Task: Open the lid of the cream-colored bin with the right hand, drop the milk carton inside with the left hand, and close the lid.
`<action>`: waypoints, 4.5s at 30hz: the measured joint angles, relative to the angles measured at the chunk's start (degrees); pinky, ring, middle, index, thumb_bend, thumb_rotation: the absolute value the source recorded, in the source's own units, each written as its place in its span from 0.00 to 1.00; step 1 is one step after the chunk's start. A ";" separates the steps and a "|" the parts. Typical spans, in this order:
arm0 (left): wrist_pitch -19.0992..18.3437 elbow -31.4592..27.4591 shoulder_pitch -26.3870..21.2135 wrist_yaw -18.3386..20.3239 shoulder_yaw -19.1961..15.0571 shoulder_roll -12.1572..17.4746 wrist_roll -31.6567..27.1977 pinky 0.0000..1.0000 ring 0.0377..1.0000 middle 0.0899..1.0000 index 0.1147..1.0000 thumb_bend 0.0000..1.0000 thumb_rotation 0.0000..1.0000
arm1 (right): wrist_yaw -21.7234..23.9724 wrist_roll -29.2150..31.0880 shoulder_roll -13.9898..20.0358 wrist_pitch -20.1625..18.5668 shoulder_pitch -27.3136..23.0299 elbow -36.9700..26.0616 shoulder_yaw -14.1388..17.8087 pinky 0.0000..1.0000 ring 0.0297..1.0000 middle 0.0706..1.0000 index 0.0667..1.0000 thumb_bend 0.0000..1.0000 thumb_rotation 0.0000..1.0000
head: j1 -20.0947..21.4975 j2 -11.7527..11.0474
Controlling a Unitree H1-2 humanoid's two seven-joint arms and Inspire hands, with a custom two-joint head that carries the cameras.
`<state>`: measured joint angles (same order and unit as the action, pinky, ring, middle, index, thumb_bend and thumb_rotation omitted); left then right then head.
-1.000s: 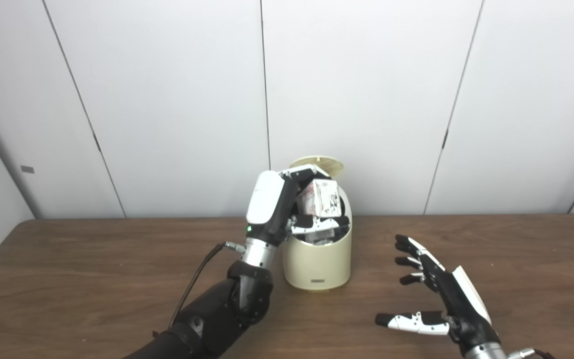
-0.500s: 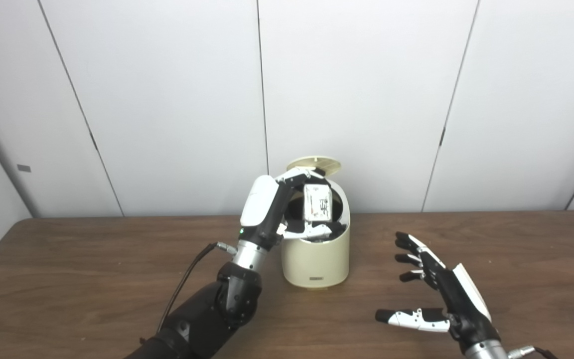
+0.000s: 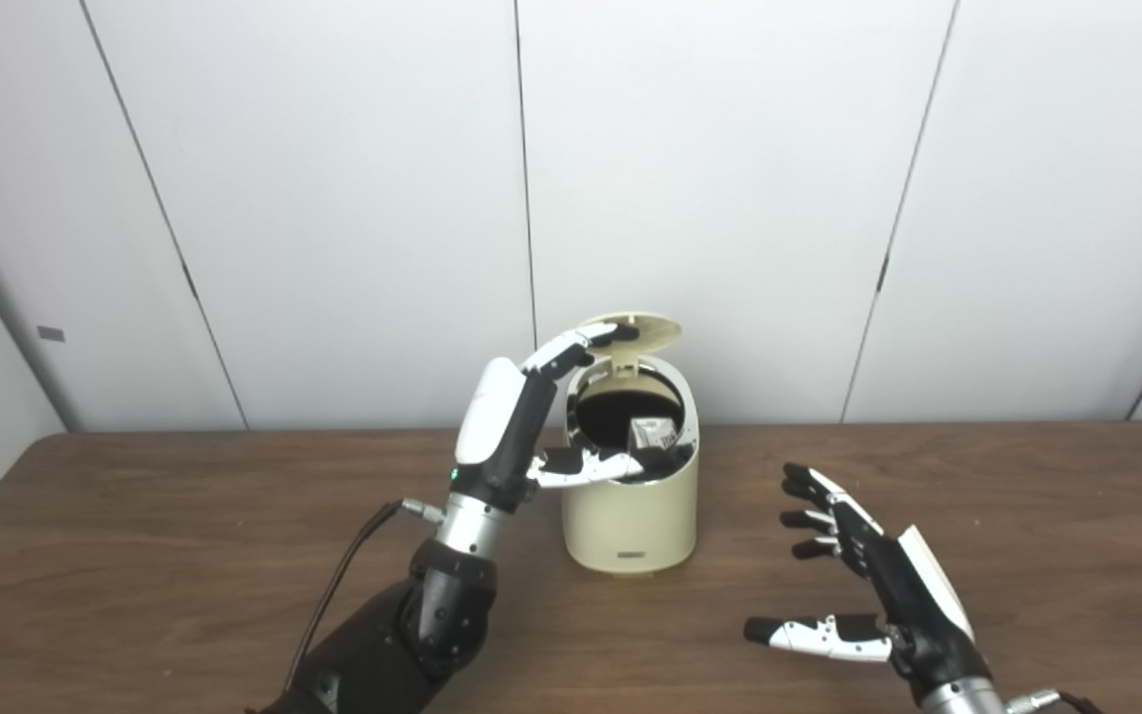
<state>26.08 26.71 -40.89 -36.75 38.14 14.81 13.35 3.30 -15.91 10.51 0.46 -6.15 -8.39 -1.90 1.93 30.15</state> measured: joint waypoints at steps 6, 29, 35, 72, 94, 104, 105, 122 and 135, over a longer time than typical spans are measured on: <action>0.00 -5.37 2.35 -1.19 -2.09 0.37 0.18 0.49 0.56 0.62 0.64 0.77 0.14 | -0.03 0.02 0.12 0.02 -0.01 0.63 -0.05 0.66 0.78 0.86 0.87 0.81 0.19 | -0.61 0.00; -22.16 -32.67 22.97 27.91 -30.13 2.01 -18.75 0.57 0.70 0.75 0.77 0.76 0.32 | 0.03 1.10 0.73 0.64 -0.30 1.25 0.04 0.64 0.78 0.86 0.88 0.80 0.18 | -1.85 0.79; -29.40 -35.36 26.30 32.11 -34.94 0.21 -20.69 0.58 0.71 0.79 0.82 0.77 0.30 | 0.30 1.51 0.86 0.67 -0.70 1.26 0.04 0.64 0.78 0.87 0.88 0.80 0.19 | -1.93 1.06; -20.41 -28.01 33.95 40.38 -38.20 -4.20 -13.80 0.55 0.64 0.70 0.71 0.72 0.22 | 0.99 0.58 2.00 1.04 -9.17 2.07 0.16 0.67 0.78 0.83 0.86 0.82 0.35 | -1.50 0.53; -19.49 -26.79 34.65 41.90 -38.80 -5.71 -14.07 0.57 0.65 0.70 0.71 0.67 0.15 | 6.38 -9.67 3.18 -8.85 -29.12 8.54 -7.46 0.69 0.84 0.89 0.89 0.81 0.31 | -1.76 0.35; -18.82 -26.79 34.68 41.99 -38.95 -6.08 -14.12 0.58 0.66 0.71 0.71 0.66 0.14 | 9.01 -14.36 3.88 -11.35 -33.98 10.86 -11.69 0.75 0.87 0.89 0.88 0.81 0.34 | -2.11 0.44; -18.82 -26.79 34.69 41.99 -39.08 -6.08 -14.14 0.58 0.66 0.71 0.71 0.66 0.14 | 9.30 -14.85 4.15 -11.35 -34.35 10.87 -12.28 0.75 0.87 0.89 0.88 0.81 0.34 | -2.11 0.44; -18.32 -26.79 34.68 41.97 -39.52 -6.37 -14.07 0.58 0.66 0.71 0.71 0.66 0.15 | 9.31 -27.40 11.20 -0.69 -34.42 7.15 -19.05 0.81 0.89 0.69 0.70 0.75 0.57 | -2.20 0.53; -18.24 -26.79 34.69 41.94 -39.89 -6.38 -13.88 0.56 0.65 0.70 0.71 0.68 0.17 | 7.85 -33.35 11.95 8.21 -30.80 3.82 -19.05 0.96 0.88 0.64 0.65 0.74 0.60 | -2.29 0.97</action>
<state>7.84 -0.08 -6.21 5.19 -1.76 8.43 -0.54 11.14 -49.25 22.46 8.68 -36.95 -4.56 -20.95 -0.35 31.11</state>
